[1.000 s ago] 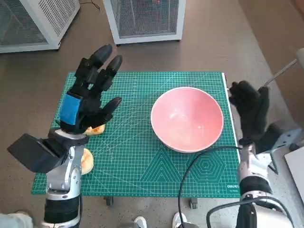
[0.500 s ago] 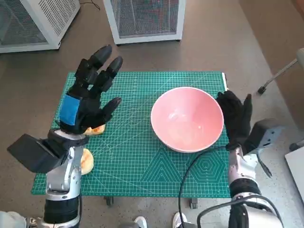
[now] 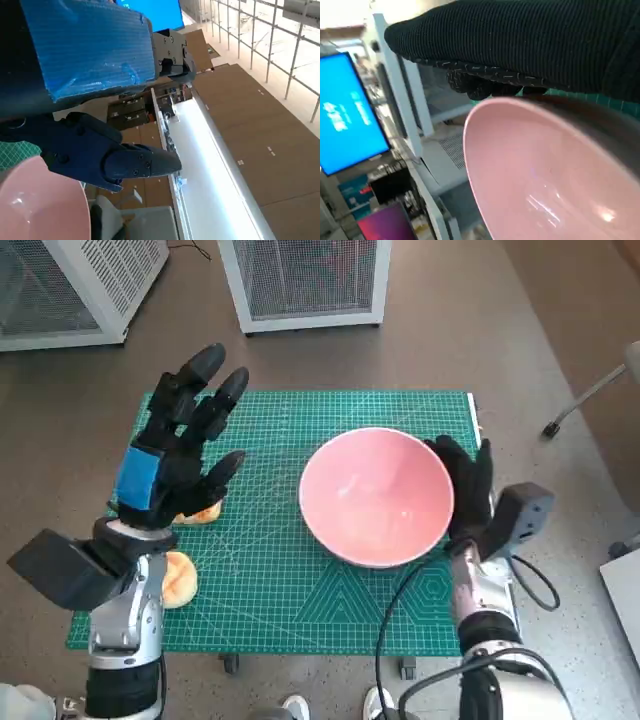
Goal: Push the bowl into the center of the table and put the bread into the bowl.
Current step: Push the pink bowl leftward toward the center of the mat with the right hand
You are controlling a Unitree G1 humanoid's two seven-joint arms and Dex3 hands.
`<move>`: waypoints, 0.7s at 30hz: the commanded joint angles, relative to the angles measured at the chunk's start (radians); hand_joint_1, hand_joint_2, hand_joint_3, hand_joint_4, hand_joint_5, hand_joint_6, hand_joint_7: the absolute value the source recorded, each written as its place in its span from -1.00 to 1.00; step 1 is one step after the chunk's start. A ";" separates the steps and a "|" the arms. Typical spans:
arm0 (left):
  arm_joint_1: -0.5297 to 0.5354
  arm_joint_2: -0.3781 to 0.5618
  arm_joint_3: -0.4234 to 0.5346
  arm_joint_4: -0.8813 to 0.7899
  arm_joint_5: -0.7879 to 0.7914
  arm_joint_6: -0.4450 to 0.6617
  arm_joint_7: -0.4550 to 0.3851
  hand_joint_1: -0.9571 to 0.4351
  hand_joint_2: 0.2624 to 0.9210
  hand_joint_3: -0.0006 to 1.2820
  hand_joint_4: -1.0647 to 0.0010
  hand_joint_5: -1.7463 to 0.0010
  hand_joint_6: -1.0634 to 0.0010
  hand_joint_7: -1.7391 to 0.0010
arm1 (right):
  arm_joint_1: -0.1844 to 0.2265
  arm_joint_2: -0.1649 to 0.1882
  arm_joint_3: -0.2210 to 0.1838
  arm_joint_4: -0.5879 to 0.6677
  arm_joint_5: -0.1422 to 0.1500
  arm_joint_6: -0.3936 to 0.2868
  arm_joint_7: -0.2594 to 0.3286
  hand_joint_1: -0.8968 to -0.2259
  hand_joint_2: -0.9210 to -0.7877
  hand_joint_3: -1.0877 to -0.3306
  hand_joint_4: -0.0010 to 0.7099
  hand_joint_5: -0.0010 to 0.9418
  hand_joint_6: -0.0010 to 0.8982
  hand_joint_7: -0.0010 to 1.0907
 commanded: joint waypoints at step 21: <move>0.085 0.001 0.031 -0.137 -0.014 0.073 0.055 -0.24 1.00 -0.49 0.28 0.97 0.76 0.41 | -0.080 0.081 0.022 0.015 -0.034 0.059 0.012 -0.02 -1.00 0.32 -0.18 -0.99 0.08 -0.92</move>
